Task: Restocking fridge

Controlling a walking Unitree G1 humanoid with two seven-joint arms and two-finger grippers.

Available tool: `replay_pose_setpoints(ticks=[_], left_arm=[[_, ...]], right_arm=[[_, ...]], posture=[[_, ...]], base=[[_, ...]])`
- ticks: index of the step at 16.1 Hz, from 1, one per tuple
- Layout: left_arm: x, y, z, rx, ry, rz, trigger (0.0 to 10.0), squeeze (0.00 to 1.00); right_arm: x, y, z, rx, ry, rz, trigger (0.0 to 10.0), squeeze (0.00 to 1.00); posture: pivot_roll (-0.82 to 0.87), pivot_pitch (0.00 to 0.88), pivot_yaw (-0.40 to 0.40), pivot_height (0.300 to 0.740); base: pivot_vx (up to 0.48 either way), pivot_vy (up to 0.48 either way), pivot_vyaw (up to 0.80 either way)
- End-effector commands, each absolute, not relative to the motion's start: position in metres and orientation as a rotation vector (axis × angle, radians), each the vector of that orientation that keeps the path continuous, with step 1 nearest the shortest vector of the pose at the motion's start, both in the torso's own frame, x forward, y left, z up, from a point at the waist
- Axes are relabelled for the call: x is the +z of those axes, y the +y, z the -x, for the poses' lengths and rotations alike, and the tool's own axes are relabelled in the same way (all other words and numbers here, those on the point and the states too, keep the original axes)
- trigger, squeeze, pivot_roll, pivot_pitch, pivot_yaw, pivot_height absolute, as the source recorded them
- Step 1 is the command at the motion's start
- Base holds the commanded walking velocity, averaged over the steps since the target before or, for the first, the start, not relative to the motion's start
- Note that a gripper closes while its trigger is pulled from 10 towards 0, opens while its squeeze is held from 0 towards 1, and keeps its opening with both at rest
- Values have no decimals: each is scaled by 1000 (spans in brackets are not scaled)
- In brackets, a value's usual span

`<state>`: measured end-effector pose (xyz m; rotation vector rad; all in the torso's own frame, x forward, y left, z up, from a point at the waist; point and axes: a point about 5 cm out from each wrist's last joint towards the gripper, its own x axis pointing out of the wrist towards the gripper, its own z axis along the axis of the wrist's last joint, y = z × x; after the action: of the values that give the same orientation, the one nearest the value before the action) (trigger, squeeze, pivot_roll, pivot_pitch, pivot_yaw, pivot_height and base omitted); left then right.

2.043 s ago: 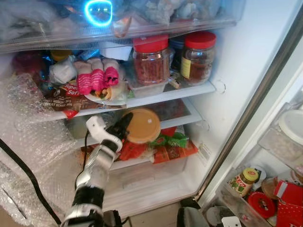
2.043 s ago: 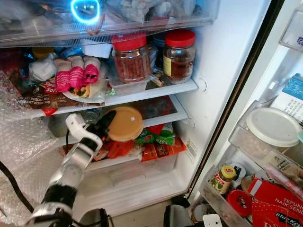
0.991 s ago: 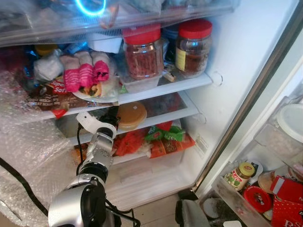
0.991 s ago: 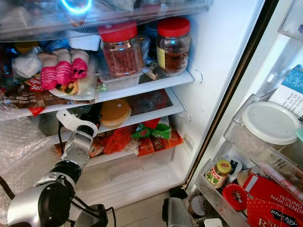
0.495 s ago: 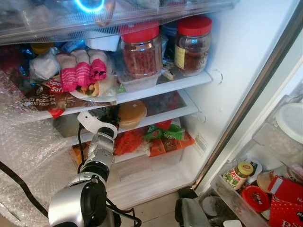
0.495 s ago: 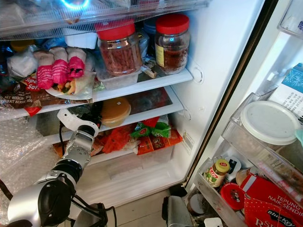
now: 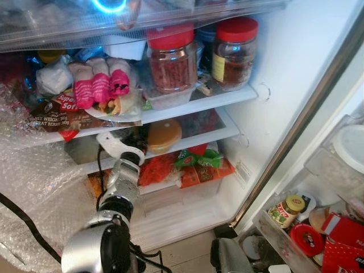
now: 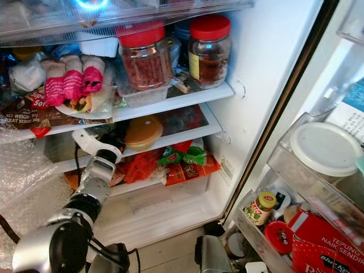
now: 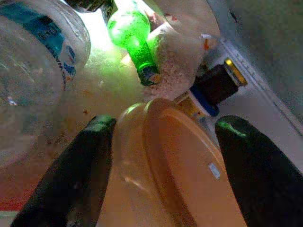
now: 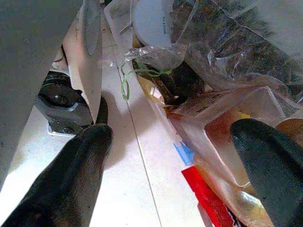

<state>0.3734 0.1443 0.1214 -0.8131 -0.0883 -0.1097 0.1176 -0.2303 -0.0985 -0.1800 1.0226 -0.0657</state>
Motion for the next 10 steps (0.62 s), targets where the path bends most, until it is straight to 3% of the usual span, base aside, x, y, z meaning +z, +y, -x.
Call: replay_pose_setpoints(ticks=[1,6,7,10], left_arm=[[137,145,-377,-157,-143,756,10000,1000],[143,143,-369,-183,-195,644,10000,1000],[149,144,-366,-179,-231,607,10000,0],[157,134,-362,-278,-251,599,10000,0]], right_arm=[[-101,-228,-112,-59,1048,176,10000,0],[-101,-227,-113,-56,1043,172,10000,0],[-101,-227,-114,-54,1041,172,10000,0],[-100,-227,-116,-56,1037,171,10000,0]], posture=[[-183,63,12,602],[-174,52,13,602],[-175,50,14,602],[-172,49,13,602]], base=[[0,0,0],[0,0,0],[0,0,0],[0,0,0]])
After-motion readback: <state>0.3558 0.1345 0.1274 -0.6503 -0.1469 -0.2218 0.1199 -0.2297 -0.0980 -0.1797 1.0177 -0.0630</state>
